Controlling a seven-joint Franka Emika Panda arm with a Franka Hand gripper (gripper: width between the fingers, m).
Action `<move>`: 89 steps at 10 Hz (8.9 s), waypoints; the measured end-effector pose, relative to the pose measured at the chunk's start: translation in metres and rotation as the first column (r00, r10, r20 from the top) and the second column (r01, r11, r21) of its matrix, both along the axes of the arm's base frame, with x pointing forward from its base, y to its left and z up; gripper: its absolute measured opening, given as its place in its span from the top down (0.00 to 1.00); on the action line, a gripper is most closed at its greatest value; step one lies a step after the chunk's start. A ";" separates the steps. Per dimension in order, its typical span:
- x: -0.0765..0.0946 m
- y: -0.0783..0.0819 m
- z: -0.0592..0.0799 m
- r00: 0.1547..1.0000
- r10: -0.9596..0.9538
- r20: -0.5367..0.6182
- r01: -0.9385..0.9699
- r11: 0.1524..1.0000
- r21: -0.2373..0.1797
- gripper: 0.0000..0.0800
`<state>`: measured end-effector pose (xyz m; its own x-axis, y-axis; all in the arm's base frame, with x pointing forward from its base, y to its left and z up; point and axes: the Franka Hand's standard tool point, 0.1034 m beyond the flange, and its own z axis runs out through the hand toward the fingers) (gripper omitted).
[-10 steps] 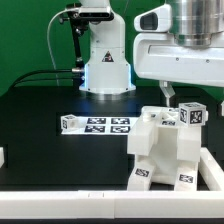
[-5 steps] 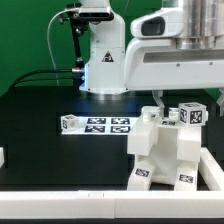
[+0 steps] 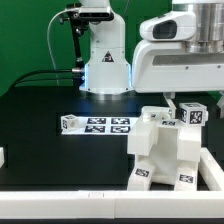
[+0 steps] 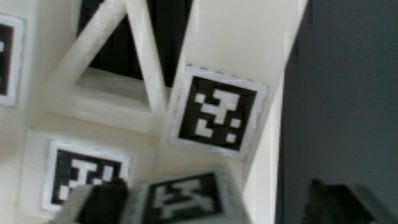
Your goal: Assemble chair
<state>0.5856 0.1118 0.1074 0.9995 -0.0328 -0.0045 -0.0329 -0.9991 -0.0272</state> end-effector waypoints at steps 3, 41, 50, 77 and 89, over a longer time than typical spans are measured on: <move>0.000 0.000 0.000 1.000 -0.018 -0.001 0.018 1.000 0.000 0.65; 0.008 -0.015 -0.003 0.945 -0.327 0.020 0.326 0.945 0.027 0.67; 0.010 -0.009 -0.004 0.224 -0.971 -0.084 0.974 0.220 0.050 0.67; 0.011 -0.019 0.024 -0.309 -0.927 -0.211 0.937 -0.335 0.102 0.19; -0.025 -0.064 0.017 0.160 -0.979 -0.125 0.975 0.137 0.175 0.19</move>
Offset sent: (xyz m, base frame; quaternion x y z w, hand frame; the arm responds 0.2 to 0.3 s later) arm 0.0000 0.0000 0.0000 0.0000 0.0000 0.0650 0.9979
